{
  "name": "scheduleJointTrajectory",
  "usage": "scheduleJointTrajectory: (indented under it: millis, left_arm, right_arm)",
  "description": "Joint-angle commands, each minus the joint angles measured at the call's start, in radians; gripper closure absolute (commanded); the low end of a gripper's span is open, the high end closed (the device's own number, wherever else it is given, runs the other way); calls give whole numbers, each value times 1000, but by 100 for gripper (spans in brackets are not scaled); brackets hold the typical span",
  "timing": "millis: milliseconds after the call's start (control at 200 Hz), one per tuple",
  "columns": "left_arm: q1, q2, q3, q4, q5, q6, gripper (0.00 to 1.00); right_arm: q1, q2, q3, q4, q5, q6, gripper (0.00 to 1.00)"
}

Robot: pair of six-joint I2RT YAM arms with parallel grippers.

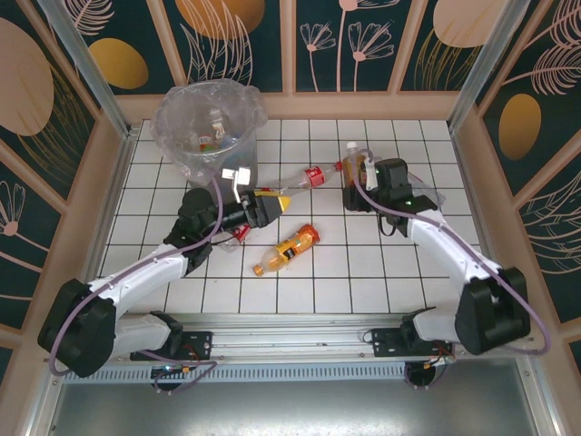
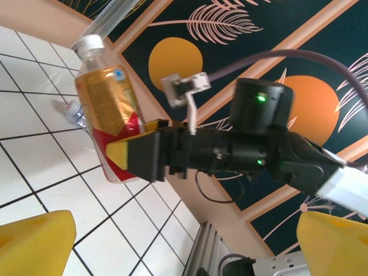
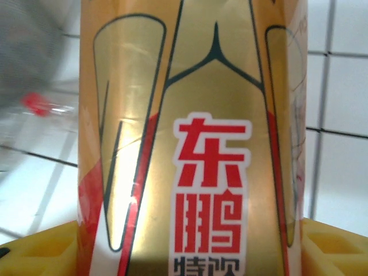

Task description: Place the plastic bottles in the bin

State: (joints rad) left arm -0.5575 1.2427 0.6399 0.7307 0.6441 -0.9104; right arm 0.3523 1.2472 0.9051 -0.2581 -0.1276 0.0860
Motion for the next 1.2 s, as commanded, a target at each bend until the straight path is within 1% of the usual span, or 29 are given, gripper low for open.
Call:
scheduleJointTrajectory:
  millis: [0,120,270,410,585,676,786,946,1036,1196]
  left_arm:
    - [-5,25,65,63,-14,-50,1]
    - [-5,57,115,18,-15,-52,2]
    - [-10,89,160,47,40,-32,2]
    - [-11,106,189,45,68,1,2]
    - [-24,126,199,88,115,15,1]
    - [-32,131,204,109,140,32,1]
    - [-42,136,220,118,143,52,1]
    - [-57,166,238,189,163,33,2]
    - [-63,178,245,227,173,16,4]
    - [-68,198,257,325,209,-43,12]
  right_arm:
    - [29,-89,-29,83,-159,64,41]
    - [46,-151,-47,121,-297,84,41]
    - [61,-190,-74,178,-499,128,40]
    - [80,-224,-97,237,-578,176,40]
    - [81,-236,-121,342,-741,253,40]
    - [80,-244,-133,398,-773,306,40]
    - [84,-257,-150,484,-817,368,40]
    - [90,-266,-175,579,-867,445,40]
    - [102,-260,-181,612,-889,467,40]
    - [113,-255,-193,628,-892,474,40]
